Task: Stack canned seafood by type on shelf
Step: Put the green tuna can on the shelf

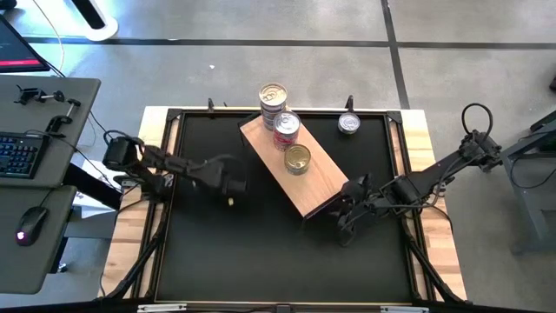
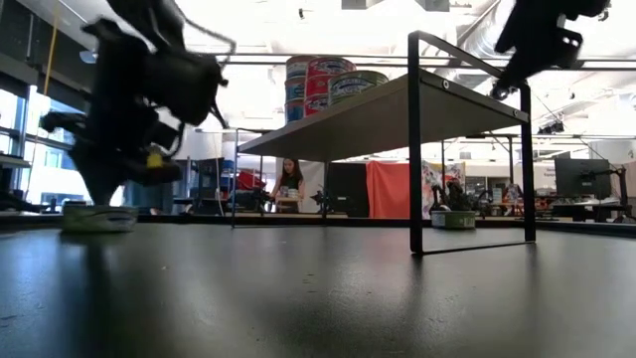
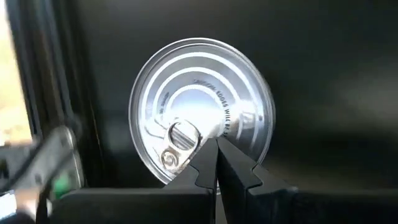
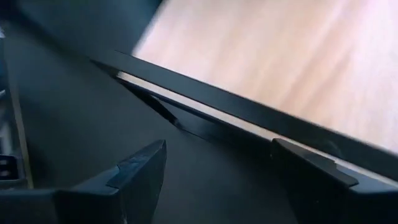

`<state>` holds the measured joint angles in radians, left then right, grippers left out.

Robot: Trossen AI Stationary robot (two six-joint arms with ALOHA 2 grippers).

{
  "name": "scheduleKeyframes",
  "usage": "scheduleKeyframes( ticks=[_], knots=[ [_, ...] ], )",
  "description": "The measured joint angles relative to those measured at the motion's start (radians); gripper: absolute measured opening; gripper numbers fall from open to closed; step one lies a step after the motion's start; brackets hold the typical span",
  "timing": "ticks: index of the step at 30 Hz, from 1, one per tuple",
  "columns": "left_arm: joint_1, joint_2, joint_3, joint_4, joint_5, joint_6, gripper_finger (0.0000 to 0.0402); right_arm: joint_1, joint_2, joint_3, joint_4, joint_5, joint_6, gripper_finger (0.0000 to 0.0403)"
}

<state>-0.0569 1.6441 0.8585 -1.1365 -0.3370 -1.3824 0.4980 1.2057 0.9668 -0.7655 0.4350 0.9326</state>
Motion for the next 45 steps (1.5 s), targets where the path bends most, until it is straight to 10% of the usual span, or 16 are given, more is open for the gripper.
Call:
scheduleKeyframes(
  ticks=[10,33,45],
  knots=[
    [-0.359,0.002,0.104,0.063,0.25,0.005,0.0,0.0,0.001,0.001,0.288,-0.023,-0.079,0.028],
    [-0.593,0.005,0.103,0.978,0.033,0.614,0.0,0.149,0.473,0.003,1.241,-0.178,0.352,0.028],
    [-0.704,-0.082,0.219,0.716,-0.005,0.783,0.0,0.116,0.809,0.382,1.0,-0.448,0.152,0.028]
  ],
)
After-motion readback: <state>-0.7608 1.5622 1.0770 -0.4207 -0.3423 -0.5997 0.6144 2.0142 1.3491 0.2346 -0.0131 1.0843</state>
